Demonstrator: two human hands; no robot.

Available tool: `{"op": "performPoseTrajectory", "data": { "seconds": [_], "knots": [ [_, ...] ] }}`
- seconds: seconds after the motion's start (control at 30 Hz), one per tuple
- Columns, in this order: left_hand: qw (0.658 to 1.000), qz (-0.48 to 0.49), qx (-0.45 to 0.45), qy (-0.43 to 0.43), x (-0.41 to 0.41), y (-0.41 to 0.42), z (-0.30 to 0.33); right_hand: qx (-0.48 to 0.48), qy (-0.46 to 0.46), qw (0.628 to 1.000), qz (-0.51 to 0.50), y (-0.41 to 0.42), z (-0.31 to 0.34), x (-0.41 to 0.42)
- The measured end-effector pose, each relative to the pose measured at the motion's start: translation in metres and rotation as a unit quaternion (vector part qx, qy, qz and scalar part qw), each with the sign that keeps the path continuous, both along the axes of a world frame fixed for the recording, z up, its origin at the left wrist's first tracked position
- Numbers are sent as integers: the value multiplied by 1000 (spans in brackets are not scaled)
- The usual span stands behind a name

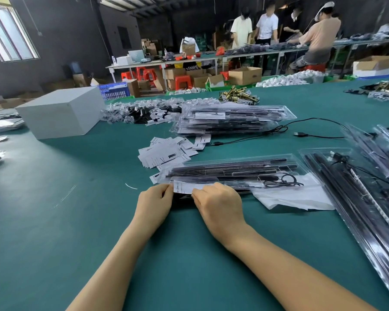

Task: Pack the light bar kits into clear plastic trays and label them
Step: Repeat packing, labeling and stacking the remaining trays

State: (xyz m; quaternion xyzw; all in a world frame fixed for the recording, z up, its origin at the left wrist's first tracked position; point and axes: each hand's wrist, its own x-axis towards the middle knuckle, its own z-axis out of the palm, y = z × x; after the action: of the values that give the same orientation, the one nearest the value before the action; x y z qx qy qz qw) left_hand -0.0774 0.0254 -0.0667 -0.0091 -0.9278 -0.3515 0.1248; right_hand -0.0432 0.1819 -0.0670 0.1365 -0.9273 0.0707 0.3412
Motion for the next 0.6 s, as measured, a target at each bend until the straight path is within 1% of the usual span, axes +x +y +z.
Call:
{"op": "performPoseTrajectory", "data": {
  "seconds": [0.03, 0.07, 0.13, 0.17, 0.2, 0.3, 0.37, 0.47, 0.6],
  "knots": [
    [1000, -9, 14, -18, 0, -2, 0, 6, 3, 1000, 4, 0, 0, -1],
    [997, -27, 58, -44, 0, -4, 1, 10, 5, 1000, 11, 1, -1, -2],
    [980, -65, 168, -88, 2, -7, 6, 25, 11, 999, 17, 1, -1, -3],
    [975, -76, 186, -96, 4, -8, 7, 36, 13, 999, 16, 0, 0, -2],
    [976, -81, 176, -97, 5, -8, 8, 47, 15, 999, 14, 0, 0, -2],
    [993, -69, 66, -65, 4, -8, 7, 72, 23, 997, 6, -3, -1, 0],
    [997, -66, 21, -45, 3, -8, 5, 88, 30, 996, 4, -5, -2, 1],
    [998, -63, -5, -26, 5, -6, 4, 104, 21, 994, 4, -8, -4, 5],
    [997, -68, -25, -11, 6, -5, 6, 103, -8, 995, -6, -13, -10, 9]
  ]
}}
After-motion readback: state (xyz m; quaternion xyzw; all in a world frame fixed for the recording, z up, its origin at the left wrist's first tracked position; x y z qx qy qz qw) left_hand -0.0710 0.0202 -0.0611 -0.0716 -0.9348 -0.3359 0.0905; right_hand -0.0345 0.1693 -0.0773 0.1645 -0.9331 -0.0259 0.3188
